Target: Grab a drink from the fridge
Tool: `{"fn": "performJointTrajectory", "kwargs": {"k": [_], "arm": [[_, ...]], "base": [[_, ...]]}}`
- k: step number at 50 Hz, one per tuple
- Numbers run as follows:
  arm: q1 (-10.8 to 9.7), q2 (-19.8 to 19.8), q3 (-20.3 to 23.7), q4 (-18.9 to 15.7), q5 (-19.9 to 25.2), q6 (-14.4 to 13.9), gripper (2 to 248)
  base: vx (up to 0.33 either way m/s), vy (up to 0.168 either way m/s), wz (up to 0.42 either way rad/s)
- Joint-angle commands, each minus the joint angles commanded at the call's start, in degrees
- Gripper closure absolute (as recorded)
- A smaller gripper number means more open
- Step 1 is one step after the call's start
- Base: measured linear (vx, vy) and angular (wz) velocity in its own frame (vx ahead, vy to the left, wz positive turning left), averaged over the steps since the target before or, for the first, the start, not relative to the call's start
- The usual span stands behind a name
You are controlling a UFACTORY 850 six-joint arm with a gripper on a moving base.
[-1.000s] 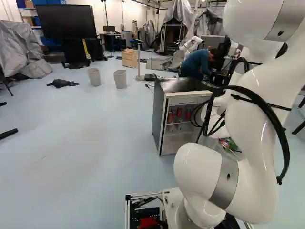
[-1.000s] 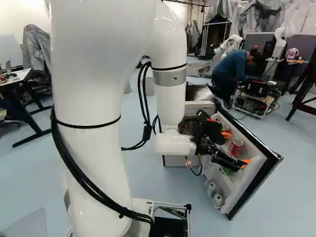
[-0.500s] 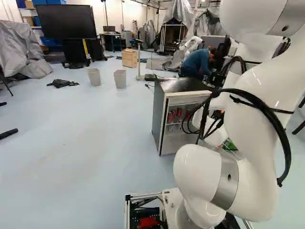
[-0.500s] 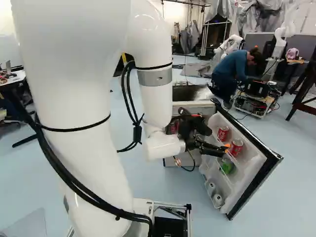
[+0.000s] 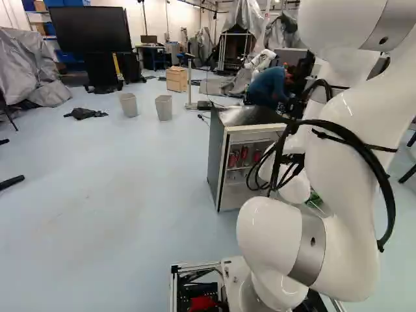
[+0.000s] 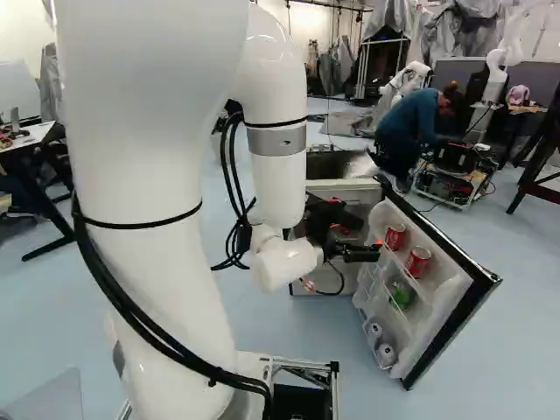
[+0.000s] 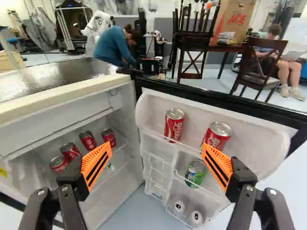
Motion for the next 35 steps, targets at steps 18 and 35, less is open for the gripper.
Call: {"fn": "performJointTrajectory", "kwargs": {"k": [18, 35], "arm": [[0.0, -3.7, -1.1, -10.8, 0.0, 0.0, 3], [0.4, -7.9, -3.0, -21.1, 0.0, 0.0, 3]], "base": [[0.0, 0.0, 0.0], [0.0, 0.0, 0.0]]}}
